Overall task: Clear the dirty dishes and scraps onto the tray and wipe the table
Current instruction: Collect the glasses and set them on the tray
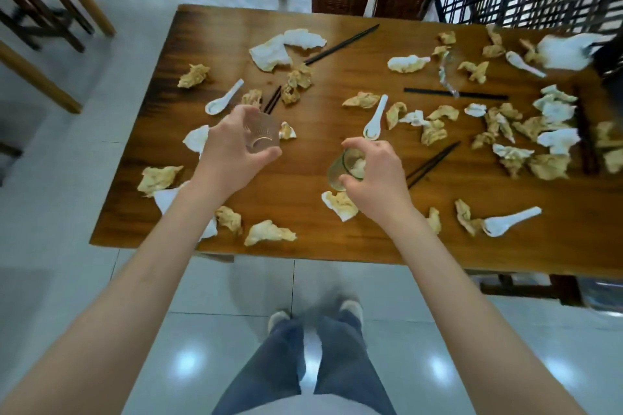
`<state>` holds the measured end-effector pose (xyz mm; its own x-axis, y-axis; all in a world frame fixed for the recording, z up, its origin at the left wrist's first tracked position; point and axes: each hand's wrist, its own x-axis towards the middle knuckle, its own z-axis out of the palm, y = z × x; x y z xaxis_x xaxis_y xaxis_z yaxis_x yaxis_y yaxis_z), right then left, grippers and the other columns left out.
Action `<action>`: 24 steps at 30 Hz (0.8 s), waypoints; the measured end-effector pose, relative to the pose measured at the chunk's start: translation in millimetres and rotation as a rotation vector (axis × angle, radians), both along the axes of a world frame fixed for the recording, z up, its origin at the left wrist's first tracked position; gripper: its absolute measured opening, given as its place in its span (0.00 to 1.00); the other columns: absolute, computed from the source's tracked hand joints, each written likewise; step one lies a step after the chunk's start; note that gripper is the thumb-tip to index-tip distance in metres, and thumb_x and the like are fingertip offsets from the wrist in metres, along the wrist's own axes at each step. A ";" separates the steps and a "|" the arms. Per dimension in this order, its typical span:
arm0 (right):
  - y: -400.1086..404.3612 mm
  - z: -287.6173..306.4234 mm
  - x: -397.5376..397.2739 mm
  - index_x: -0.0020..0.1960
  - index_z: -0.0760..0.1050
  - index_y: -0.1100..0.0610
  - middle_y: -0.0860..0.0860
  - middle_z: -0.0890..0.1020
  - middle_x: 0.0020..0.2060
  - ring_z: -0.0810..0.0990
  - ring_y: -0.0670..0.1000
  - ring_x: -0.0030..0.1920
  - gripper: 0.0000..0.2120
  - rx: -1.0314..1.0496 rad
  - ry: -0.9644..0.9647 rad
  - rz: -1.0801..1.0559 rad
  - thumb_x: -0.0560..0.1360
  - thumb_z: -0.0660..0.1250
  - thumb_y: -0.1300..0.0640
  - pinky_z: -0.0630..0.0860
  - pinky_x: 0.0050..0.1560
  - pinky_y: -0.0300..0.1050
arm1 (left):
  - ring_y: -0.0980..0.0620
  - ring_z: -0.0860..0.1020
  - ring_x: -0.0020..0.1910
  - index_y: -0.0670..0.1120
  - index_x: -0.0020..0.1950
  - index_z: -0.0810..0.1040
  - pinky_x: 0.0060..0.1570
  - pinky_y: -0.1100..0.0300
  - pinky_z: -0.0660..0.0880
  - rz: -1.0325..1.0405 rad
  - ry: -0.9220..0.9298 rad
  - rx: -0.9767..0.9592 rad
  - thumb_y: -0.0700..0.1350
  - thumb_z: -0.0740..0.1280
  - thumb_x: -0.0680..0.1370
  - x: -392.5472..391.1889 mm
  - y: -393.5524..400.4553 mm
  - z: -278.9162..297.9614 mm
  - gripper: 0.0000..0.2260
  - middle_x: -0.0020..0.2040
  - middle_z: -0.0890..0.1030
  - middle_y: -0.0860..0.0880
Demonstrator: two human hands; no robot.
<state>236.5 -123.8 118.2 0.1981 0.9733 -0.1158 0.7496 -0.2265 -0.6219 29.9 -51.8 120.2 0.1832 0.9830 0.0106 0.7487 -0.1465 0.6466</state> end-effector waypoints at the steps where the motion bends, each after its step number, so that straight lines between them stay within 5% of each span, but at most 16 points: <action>1: -7.4 3.8 2.4 0.62 0.72 0.47 0.52 0.71 0.60 0.73 0.51 0.58 0.22 0.008 0.006 0.006 0.70 0.71 0.60 0.66 0.51 0.38 | 0.57 0.72 0.51 0.47 0.65 0.70 0.44 0.71 0.66 -0.003 0.010 0.006 0.50 0.76 0.68 2.6 -9.8 3.7 0.29 0.59 0.77 0.49; 8: -70.8 25.6 46.2 0.63 0.72 0.48 0.51 0.72 0.56 0.72 0.46 0.46 0.23 0.051 -0.001 0.012 0.70 0.70 0.60 0.69 0.47 0.37 | 0.56 0.74 0.49 0.49 0.64 0.70 0.41 0.71 0.68 0.016 0.029 0.038 0.51 0.77 0.66 52.1 -82.2 23.3 0.29 0.53 0.76 0.54; 13: -132.7 36.6 117.5 0.63 0.72 0.48 0.49 0.70 0.52 0.71 0.47 0.46 0.23 0.042 0.000 0.081 0.70 0.69 0.61 0.67 0.46 0.38 | 0.57 0.74 0.47 0.51 0.62 0.71 0.45 0.63 0.69 0.065 0.013 0.017 0.51 0.77 0.66 110.5 -142.7 28.9 0.28 0.51 0.75 0.56; 24: -210.1 37.6 266.1 0.62 0.72 0.48 0.53 0.73 0.55 0.75 0.51 0.51 0.22 0.071 -0.025 0.050 0.70 0.71 0.61 0.69 0.47 0.38 | 0.56 0.74 0.53 0.50 0.63 0.72 0.49 0.63 0.69 0.013 -0.022 0.039 0.50 0.77 0.66 249.1 -217.1 36.0 0.28 0.56 0.77 0.54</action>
